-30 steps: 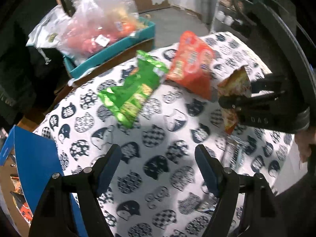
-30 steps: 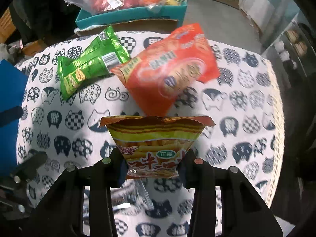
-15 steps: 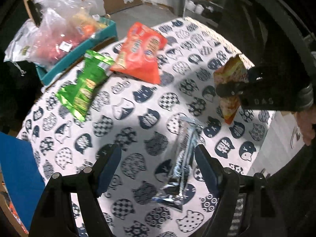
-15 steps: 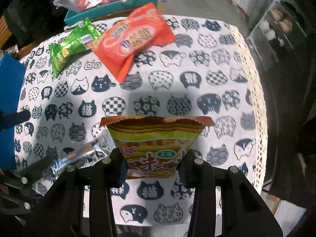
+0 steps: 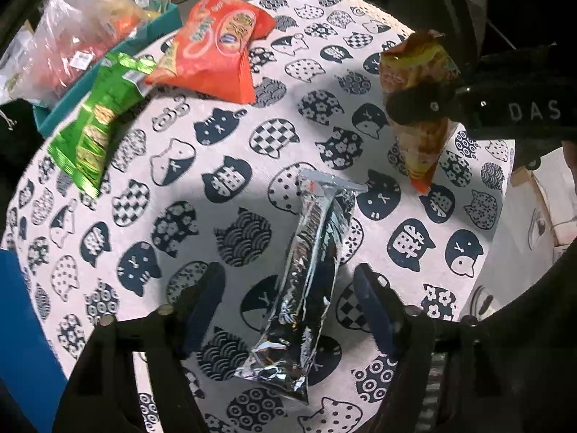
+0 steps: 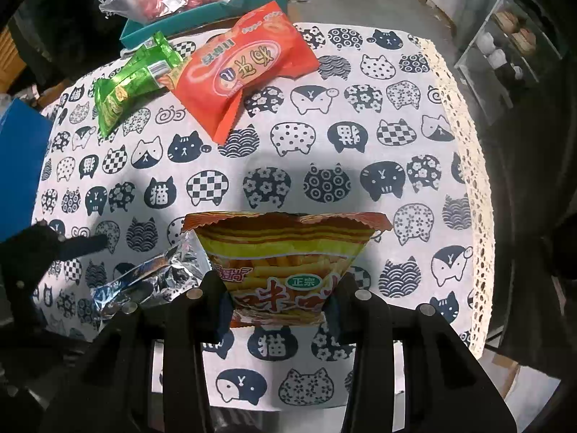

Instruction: Organize snacks

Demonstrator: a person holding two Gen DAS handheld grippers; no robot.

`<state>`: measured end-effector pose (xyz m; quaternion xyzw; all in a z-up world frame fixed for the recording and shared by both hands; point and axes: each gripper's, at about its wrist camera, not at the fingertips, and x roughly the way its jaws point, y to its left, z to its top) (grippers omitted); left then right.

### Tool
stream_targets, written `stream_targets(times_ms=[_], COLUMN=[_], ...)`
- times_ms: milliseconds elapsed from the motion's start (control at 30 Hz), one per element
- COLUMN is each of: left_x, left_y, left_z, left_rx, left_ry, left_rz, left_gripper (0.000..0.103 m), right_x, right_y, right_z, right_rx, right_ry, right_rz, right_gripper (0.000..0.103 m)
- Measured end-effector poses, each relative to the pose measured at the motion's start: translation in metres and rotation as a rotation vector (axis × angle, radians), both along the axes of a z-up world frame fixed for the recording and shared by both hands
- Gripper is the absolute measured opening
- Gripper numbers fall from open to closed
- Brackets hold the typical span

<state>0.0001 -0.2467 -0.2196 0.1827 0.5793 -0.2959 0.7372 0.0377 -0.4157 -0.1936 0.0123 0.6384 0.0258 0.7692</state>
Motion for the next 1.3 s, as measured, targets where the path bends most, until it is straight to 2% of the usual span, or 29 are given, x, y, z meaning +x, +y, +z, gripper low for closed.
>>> stream_targets(times_ms=[33,100,200,400,633,833,1167,1300], left_x=[0.000,0.000,-0.004,-0.007,0.001,0.008,0.007,0.006], left_y=[-0.001,-0.002,-0.001,0.006,0.029,0.040,0.064,0.079], left_z=[-0.003,-0.008,-0.012,0.001,0.043,0.076,0.125,0.143], left_rx=[0.002,0.010,-0.007,-0.001,-0.017,-0.021,-0.049,-0.078], left_ry=[0.014,0.034,0.035,-0.035,-0.147,-0.236,-0.332,-0.345], left_rz=[-0.007,-0.015,-0.025,0.001,0.096,0.129,0.180,0.211], left_gripper=[0.060,0.041,0.028,0.028,0.028,0.028,0.028,0.028], right_x=[0.000,0.001,0.001,0.003,0.007,0.010,0.013,0.014], right_y=[0.000,0.001,0.003,0.010,0.019,0.026,0.046,0.060], right_z=[-0.001,-0.002,-0.002,0.005,0.026,0.041,0.075,0.090], right_rx=[0.002,0.004,0.009,0.022,0.024,0.039,0.044,0.059], right_ry=[0.002,0.006,0.005,-0.018,-0.077,-0.118,-0.210,-0.240], right_rz=[0.000,-0.001,0.000,0.010,0.021,0.028,0.061,0.085], right_gripper=[0.039,0.039,0.039,0.039,0.039,0.039,0.039,0.039])
